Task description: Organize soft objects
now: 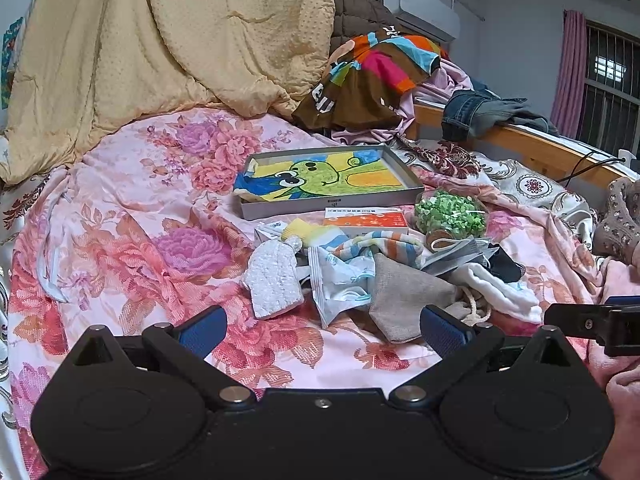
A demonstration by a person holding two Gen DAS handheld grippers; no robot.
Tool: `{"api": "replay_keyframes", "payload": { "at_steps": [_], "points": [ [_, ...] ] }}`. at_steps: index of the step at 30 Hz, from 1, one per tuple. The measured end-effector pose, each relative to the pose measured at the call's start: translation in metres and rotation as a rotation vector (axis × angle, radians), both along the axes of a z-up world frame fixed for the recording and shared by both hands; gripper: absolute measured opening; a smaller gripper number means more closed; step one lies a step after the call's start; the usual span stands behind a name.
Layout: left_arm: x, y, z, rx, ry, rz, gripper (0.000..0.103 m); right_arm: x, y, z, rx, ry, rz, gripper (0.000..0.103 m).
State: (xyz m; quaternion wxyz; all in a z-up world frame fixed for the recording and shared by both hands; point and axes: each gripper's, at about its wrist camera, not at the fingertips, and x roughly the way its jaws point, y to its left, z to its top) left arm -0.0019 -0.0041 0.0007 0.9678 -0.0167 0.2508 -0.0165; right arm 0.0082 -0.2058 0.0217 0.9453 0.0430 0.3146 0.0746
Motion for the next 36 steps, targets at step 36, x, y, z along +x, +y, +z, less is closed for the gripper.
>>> {"api": "replay_keyframes", "payload": {
  "at_steps": [36],
  "points": [
    [-0.0005, -0.0029, 0.0008, -0.001, -0.006, -0.006, 0.102, -0.0009, -0.0005, 0.0001, 0.005, -0.001, 0.000, 0.103]
  ]
}}
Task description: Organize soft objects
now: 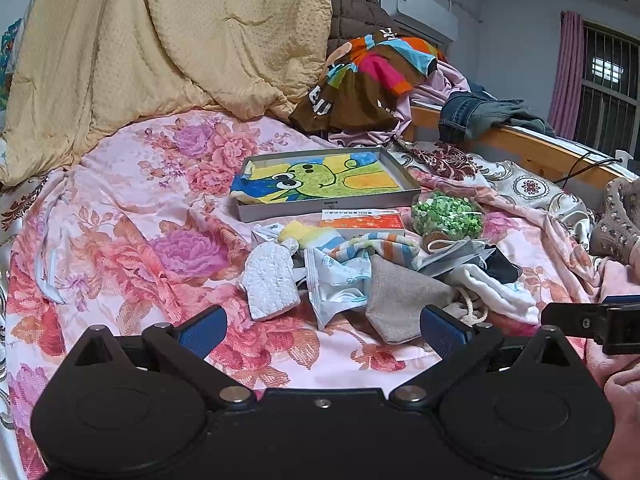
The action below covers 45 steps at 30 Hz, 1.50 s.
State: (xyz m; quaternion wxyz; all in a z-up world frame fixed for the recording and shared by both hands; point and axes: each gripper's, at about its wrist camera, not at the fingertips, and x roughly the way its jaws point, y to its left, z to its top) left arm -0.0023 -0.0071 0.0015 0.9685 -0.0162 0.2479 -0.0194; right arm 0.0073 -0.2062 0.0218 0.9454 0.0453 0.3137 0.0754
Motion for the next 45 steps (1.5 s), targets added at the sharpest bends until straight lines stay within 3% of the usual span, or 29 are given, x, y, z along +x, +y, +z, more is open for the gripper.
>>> {"api": "replay_keyframes", "payload": {
  "at_steps": [18, 30, 38, 45],
  "points": [
    [-0.002, -0.004, -0.002, 0.000, 0.001, -0.018, 0.102, -0.004, 0.001, 0.000, 0.009, -0.002, 0.000, 0.103],
    [0.004, 0.005, -0.009, -0.045, -0.014, -0.081, 0.102, 0.016, -0.018, 0.005, 0.172, 0.075, 0.099, 0.103],
    [0.026, -0.001, -0.021, -0.065, 0.012, -0.165, 0.102, 0.038, -0.016, -0.001, 0.019, 0.120, 0.222, 0.103],
    [0.048, -0.023, -0.031, 0.020, 0.020, -0.262, 0.102, 0.069, -0.027, -0.009, -0.137, 0.166, 0.308, 0.103]
  ]
}}
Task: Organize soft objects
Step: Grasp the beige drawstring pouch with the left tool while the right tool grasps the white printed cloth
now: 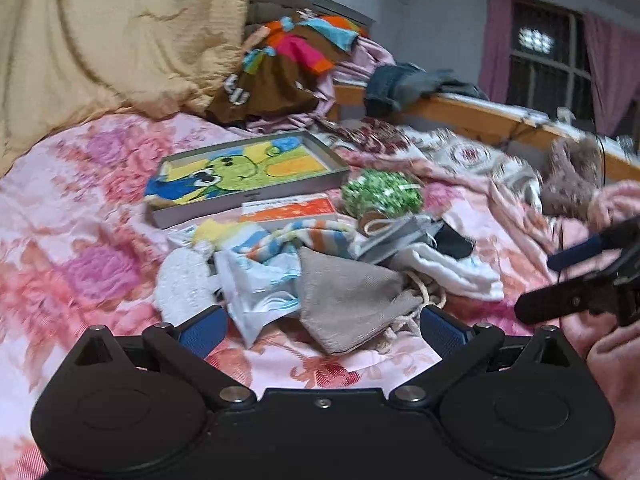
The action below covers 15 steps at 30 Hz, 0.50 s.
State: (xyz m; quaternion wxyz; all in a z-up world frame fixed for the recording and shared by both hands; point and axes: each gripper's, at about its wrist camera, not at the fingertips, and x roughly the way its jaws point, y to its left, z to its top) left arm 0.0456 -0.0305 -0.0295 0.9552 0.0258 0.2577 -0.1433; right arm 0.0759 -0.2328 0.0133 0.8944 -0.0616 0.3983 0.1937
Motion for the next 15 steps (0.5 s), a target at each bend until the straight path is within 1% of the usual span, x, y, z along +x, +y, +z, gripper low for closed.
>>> {"api": "replay_keyframes", "payload": {
  "at_steps": [3, 5, 7, 11, 15],
  "points": [
    [0.013, -0.009, -0.007, 0.023, 0.037, -0.038, 0.102, 0.013, -0.003, -0.003, -0.048, 0.016, 0.052, 0.103],
    [0.022, -0.014, -0.012, 0.026, 0.074, -0.058, 0.102, 0.022, -0.003, -0.005, -0.075, 0.034, 0.090, 0.103],
    [0.032, -0.017, -0.016, 0.020, 0.110, -0.057, 0.102, 0.031, -0.002, -0.009, -0.107, 0.053, 0.128, 0.103],
    [0.047, -0.016, -0.024, -0.034, 0.189, -0.044, 0.102, 0.046, -0.002, -0.016, -0.176, 0.078, 0.204, 0.103],
    [0.060, -0.010, -0.031, -0.109, 0.266, -0.021, 0.102, 0.060, -0.003, -0.023, -0.188, 0.105, 0.262, 0.103]
  ]
}}
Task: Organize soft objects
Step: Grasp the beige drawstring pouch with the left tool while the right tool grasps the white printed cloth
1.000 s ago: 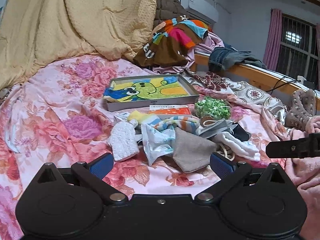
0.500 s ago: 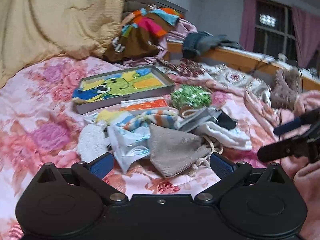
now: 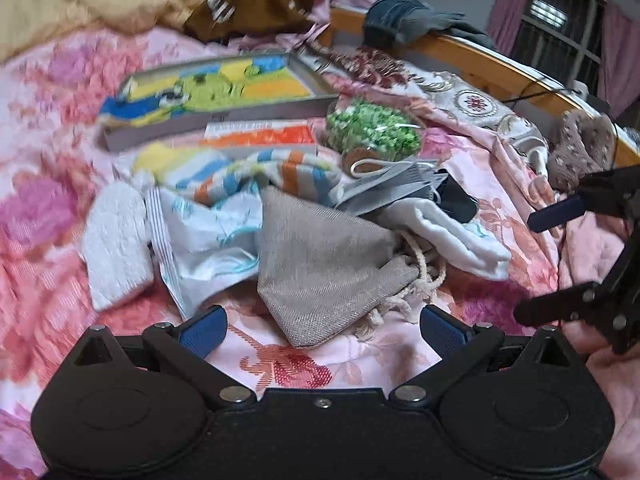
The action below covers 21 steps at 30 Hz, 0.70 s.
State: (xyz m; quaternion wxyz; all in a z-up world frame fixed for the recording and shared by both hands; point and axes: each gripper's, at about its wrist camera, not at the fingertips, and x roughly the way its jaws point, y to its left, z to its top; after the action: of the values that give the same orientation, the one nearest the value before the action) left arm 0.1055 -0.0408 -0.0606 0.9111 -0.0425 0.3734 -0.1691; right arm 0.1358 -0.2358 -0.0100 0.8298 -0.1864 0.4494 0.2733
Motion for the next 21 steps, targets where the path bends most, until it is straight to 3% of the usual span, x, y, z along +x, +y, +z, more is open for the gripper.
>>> {"api": "replay_keyframes", "payload": {
  "at_steps": [6, 12, 18, 21],
  "points": [
    [0.017, 0.005, -0.008, -0.102, 0.089, 0.039, 0.102, 0.015, 0.000, -0.012, 0.002, 0.013, 0.042, 0.094],
    [0.032, 0.006, -0.010, -0.195, 0.154, 0.080, 0.101, 0.019, 0.006, -0.025, -0.033, -0.032, 0.071, 0.084],
    [0.040, 0.012, -0.013, -0.347, 0.214, 0.121, 0.085, 0.019, 0.008, -0.032, -0.074, -0.060, 0.082, 0.076],
    [0.041, 0.009, -0.012, -0.369, 0.218, 0.125, 0.077, 0.019, 0.007, -0.032, -0.083, -0.087, 0.077, 0.067]
  ]
}}
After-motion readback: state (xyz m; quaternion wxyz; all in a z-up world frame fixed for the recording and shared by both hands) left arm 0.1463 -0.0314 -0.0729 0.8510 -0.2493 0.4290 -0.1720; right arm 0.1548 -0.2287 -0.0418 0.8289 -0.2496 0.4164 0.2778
